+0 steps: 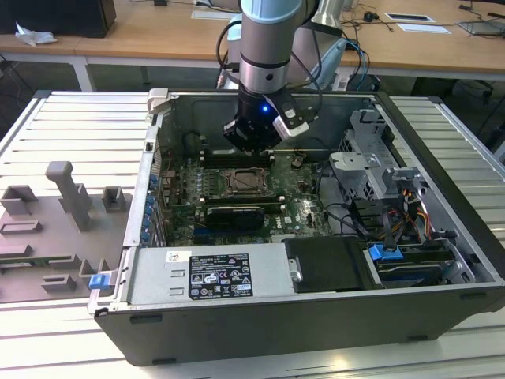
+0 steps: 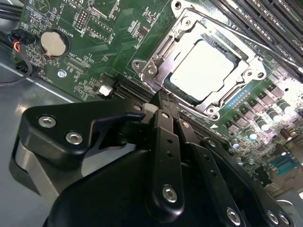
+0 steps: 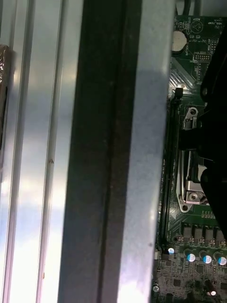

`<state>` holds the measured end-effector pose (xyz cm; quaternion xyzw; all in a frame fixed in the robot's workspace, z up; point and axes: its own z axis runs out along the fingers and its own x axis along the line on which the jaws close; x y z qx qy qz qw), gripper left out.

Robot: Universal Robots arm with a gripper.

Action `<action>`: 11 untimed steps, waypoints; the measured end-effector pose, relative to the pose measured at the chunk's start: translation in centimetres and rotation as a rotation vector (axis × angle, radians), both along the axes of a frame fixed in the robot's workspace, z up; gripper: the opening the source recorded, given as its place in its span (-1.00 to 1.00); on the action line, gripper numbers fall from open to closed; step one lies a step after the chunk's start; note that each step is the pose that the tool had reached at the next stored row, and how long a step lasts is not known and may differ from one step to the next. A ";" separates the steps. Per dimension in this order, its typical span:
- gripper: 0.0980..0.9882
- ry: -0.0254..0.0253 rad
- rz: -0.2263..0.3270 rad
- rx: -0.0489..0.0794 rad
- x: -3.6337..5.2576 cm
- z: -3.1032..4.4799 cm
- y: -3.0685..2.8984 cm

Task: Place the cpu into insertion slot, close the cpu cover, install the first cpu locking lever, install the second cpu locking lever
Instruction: 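Install the second cpu locking lever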

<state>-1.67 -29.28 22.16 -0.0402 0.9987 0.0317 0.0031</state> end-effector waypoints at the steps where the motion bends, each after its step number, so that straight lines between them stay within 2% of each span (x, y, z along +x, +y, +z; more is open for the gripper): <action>1: -0.98 0.0000 0.000 0.000 0.00 0.00 -0.10; 11: -0.98 0.0000 0.000 0.000 0.00 0.00 -1.16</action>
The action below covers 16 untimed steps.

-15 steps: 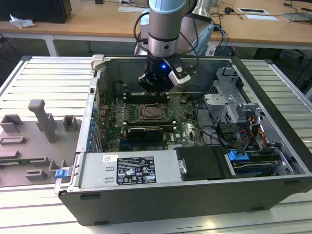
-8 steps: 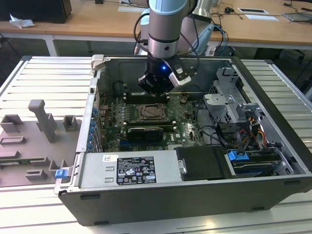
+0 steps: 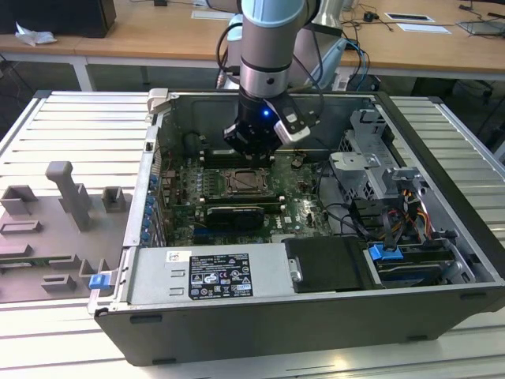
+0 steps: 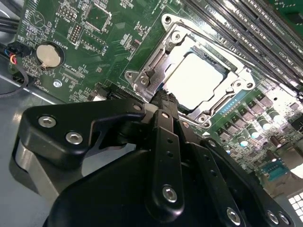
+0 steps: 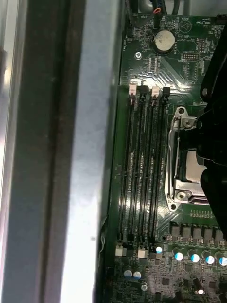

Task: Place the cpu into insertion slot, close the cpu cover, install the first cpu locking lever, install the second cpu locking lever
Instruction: 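Install the second cpu locking lever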

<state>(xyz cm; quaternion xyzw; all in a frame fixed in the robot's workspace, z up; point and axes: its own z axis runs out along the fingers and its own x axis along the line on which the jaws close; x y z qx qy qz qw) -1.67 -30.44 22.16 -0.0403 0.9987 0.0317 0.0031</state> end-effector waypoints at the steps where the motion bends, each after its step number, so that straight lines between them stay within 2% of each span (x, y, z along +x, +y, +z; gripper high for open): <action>1: -0.98 0.0000 0.000 0.000 0.00 0.00 -0.16; 5: -0.98 0.0000 0.000 0.000 0.00 0.14 -0.29; 10: -0.98 0.0000 0.000 0.000 0.00 1.07 -0.31; 16: -0.98 0.0000 0.000 0.000 0.00 1.12 -0.70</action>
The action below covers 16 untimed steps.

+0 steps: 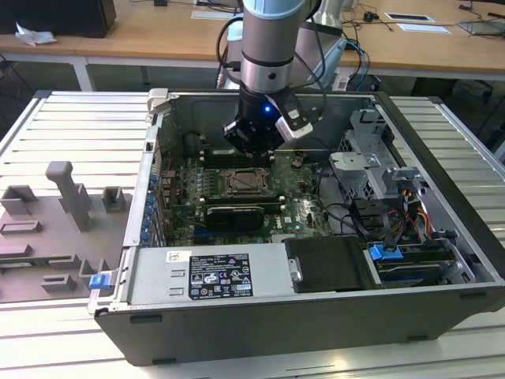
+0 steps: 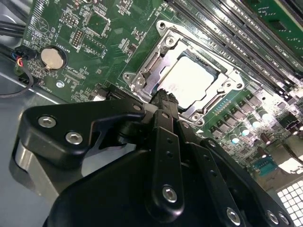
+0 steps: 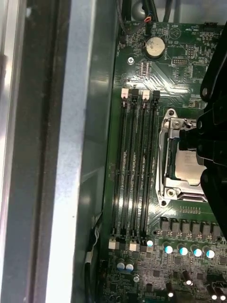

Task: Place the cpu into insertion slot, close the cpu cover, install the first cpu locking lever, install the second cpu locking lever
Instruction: 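Install the second cpu locking lever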

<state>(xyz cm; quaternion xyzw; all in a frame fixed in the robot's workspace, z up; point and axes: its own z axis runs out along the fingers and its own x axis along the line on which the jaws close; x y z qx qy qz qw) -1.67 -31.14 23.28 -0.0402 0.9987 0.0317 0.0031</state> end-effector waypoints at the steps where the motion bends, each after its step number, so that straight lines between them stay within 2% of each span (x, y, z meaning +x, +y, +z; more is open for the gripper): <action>1: -0.98 0.0000 0.000 0.000 0.00 -0.01 -0.03; 10: -0.98 0.0001 0.000 0.000 0.00 -0.02 -0.19; 16: -0.98 0.0000 0.000 0.000 0.00 -0.05 -0.77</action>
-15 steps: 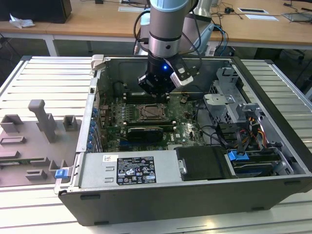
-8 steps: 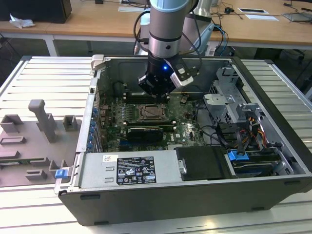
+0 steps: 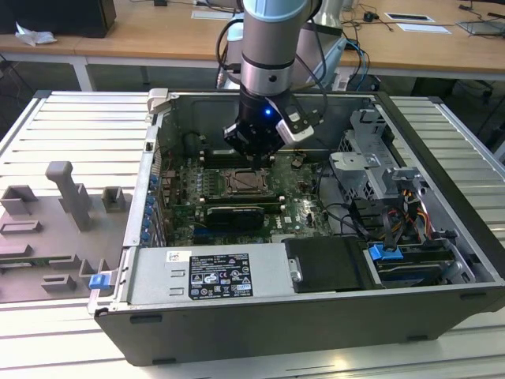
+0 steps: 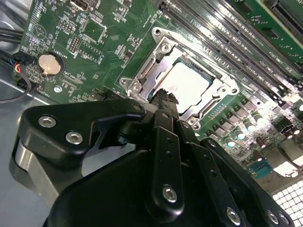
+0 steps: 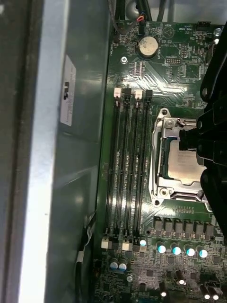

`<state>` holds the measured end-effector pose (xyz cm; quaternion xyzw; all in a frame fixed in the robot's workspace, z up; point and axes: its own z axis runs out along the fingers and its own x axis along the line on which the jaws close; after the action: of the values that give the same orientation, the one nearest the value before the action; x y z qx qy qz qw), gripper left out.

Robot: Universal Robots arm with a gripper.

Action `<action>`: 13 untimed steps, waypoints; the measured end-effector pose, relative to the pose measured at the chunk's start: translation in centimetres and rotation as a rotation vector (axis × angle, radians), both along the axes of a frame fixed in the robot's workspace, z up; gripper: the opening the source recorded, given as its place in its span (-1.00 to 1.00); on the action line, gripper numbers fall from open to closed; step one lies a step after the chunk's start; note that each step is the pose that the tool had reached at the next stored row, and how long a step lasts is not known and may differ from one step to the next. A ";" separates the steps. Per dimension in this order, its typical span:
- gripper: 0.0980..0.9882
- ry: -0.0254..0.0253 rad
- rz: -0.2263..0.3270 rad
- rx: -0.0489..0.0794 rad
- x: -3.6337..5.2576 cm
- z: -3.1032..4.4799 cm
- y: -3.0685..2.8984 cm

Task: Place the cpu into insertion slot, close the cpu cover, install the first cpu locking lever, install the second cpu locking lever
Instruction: 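Install the second cpu locking lever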

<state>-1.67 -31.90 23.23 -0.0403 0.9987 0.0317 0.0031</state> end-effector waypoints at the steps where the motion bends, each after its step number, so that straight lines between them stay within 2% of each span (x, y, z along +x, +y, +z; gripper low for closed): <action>1: -0.98 0.0000 0.000 0.000 0.00 0.00 -0.11; 7: -0.98 0.0000 0.000 0.000 0.00 0.10 -0.34; 13: -0.98 0.0000 0.000 0.000 0.00 1.31 -0.35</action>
<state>-1.67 -32.25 24.54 -0.0403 0.9987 0.0318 0.0031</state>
